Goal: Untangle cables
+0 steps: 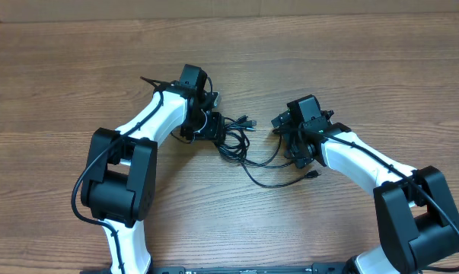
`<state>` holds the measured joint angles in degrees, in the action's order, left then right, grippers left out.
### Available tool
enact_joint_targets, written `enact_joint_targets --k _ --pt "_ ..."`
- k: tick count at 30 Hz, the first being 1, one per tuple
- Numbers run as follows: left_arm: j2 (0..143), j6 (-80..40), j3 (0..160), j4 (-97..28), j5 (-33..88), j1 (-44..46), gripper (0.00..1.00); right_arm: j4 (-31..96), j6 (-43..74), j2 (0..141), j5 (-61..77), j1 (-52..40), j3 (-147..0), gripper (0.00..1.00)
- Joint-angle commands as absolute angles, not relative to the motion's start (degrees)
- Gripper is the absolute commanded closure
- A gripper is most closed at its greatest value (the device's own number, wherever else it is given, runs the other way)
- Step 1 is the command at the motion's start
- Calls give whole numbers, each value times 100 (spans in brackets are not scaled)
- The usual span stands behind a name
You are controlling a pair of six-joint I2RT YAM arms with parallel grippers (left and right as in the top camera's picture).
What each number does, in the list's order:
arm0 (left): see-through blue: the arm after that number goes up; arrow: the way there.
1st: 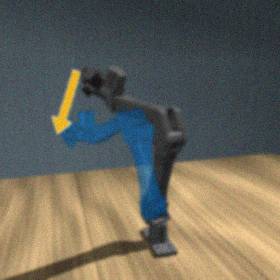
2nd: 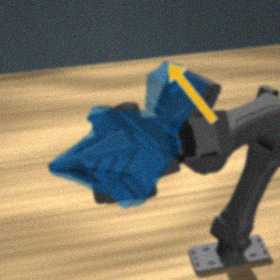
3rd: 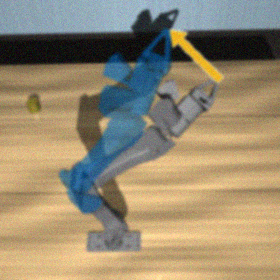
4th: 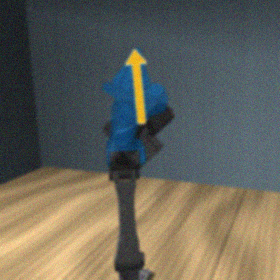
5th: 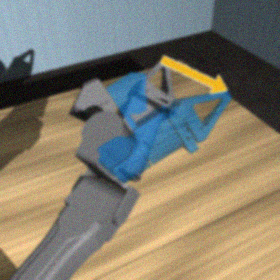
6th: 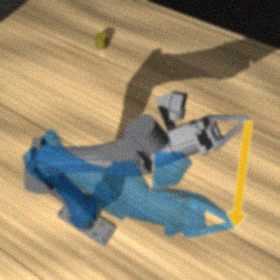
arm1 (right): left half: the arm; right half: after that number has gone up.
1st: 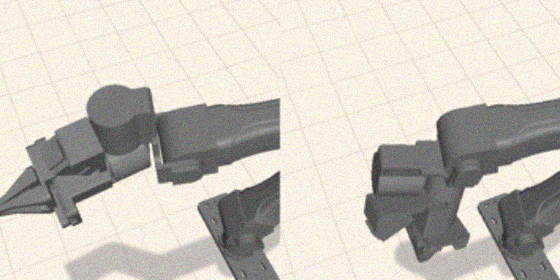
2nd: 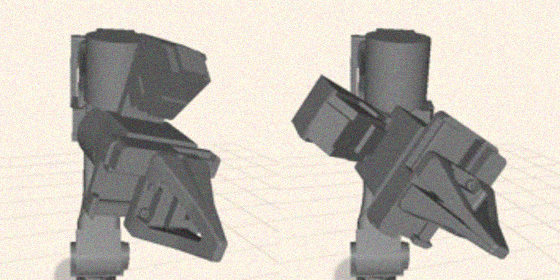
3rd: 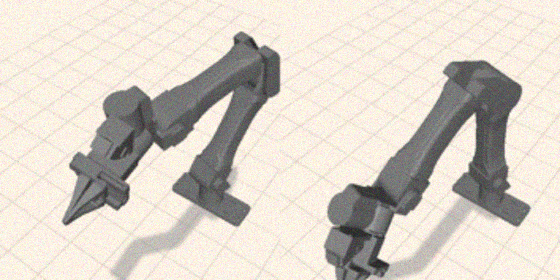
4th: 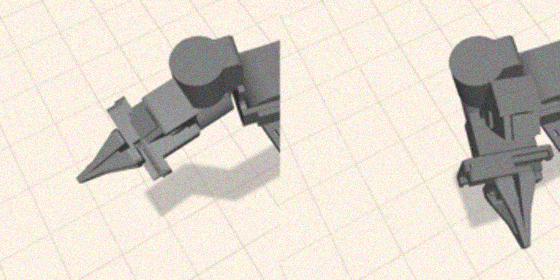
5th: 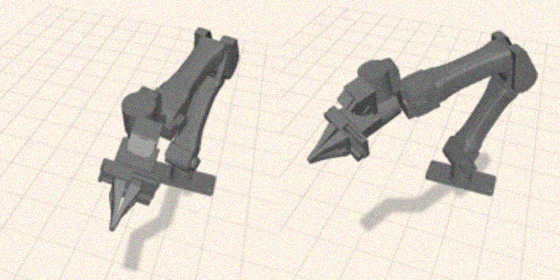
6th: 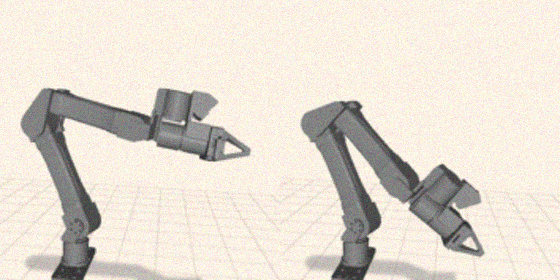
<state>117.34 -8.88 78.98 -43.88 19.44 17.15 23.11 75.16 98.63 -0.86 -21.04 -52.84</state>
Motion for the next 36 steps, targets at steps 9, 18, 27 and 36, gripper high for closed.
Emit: enact_joint_targets --k 9,18,27,36 --pt "11220 -2097 7743 -4193 1015 1575 96 1450 5231 10005 1186 -2093 -5144 14" --pt "10331 -3153 7743 -4379 -67 1297 96 1393 5033 10005 1260 -2093 -5144 0" --pt "10569 -3944 7723 -4567 -45 1275 96 1188 3868 10005 2078 -2093 -5144 0" --pt "10573 -3269 7791 -4661 -43 1155 40 1111 3844 10003 2115 -2093 -5144 0"
